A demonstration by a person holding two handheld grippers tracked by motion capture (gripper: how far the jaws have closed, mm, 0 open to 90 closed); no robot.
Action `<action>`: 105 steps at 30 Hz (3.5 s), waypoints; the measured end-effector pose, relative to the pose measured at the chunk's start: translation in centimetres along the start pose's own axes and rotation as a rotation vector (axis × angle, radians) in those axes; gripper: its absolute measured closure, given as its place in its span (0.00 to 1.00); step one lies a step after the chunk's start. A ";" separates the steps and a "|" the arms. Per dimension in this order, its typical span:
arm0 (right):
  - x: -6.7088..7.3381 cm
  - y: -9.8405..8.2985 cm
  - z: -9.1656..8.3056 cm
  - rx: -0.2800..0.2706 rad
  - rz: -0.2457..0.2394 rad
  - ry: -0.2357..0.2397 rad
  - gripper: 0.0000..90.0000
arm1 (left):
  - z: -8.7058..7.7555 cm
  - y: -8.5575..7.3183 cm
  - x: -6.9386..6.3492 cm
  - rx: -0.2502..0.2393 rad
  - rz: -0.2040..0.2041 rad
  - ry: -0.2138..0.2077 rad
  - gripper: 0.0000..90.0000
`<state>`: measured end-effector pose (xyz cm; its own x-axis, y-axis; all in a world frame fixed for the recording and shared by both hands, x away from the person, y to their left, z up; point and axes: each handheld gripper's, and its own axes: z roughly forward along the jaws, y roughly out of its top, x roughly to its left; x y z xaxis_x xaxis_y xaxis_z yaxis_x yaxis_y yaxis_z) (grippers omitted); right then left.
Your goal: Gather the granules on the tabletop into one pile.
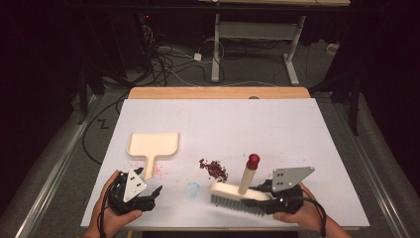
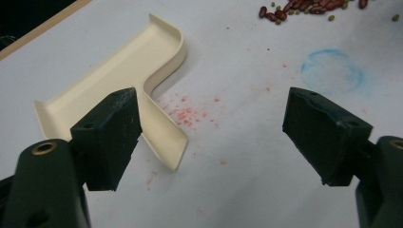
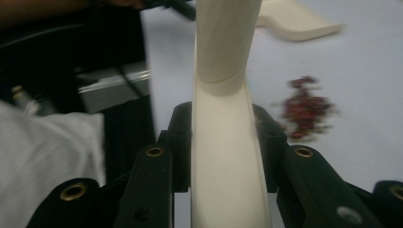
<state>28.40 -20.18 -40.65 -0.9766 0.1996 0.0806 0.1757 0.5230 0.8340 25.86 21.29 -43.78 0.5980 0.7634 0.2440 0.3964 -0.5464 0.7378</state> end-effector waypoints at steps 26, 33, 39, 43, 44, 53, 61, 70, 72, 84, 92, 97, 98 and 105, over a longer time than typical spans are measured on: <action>-6.9 2.6 7.3 0.074 -0.154 0.087 0.74 | 0.5 0.1 0.1 0.013 0.010 -0.008 0.22; -8.3 2.6 7.7 0.047 -0.132 0.067 0.74 | 0.6 0.1 0.1 0.013 0.008 -0.008 0.22; -8.5 2.8 7.4 0.030 -0.128 0.029 0.74 | 0.7 0.2 0.0 0.010 0.030 -0.007 0.22; -8.7 3.0 7.0 0.002 -0.119 0.020 0.74 | 0.7 0.3 -0.1 0.013 0.033 -0.011 0.22; -8.6 3.0 6.9 0.000 -0.126 0.021 0.74 | 0.7 0.3 -0.1 0.012 0.033 -0.010 0.22; -7.7 3.4 5.5 -0.021 -0.135 -0.032 0.74 | 0.6 0.3 -0.2 0.007 0.036 -0.006 0.22; -6.6 3.7 2.6 -0.054 -0.132 -0.108 0.74 | 0.5 0.3 -0.2 0.007 0.038 -0.005 0.22; -5.4 1.6 -0.3 -0.008 -0.138 -0.117 0.74 | 0.5 0.2 -0.4 0.013 0.048 -0.008 0.22; -5.0 0.9 -0.9 0.016 -0.142 -0.108 0.74 | 0.6 0.2 -0.4 0.016 0.051 -0.010 0.22; -5.6 -2.0 -1.2 0.065 -0.082 -0.150 0.74 | 0.9 0.5 -0.6 0.016 0.061 -0.016 0.22; -6.8 -0.4 1.2 0.068 -0.106 -0.142 0.74 | 0.9 0.5 -0.6 0.018 0.061 -0.020 0.22; -7.3 0.7 2.4 0.052 -0.108 -0.132 0.74 | 0.9 0.4 -0.5 0.016 0.057 -0.019 0.22; -7.3 0.8 2.5 0.052 -0.108 -0.127 0.74 | 0.9 0.3 -0.5 0.016 0.057 -0.020 0.22; -6.9 1.0 1.8 0.023 -0.084 -0.148 0.74 | 0.6 0.2 -0.4 0.016 0.055 -0.017 0.22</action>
<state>35.57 -19.57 -41.31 -0.9592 0.2737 -0.0716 0.0990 0.5618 0.8213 26.13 20.61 -44.14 0.6305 0.7266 0.2731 0.3740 -0.5927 0.7134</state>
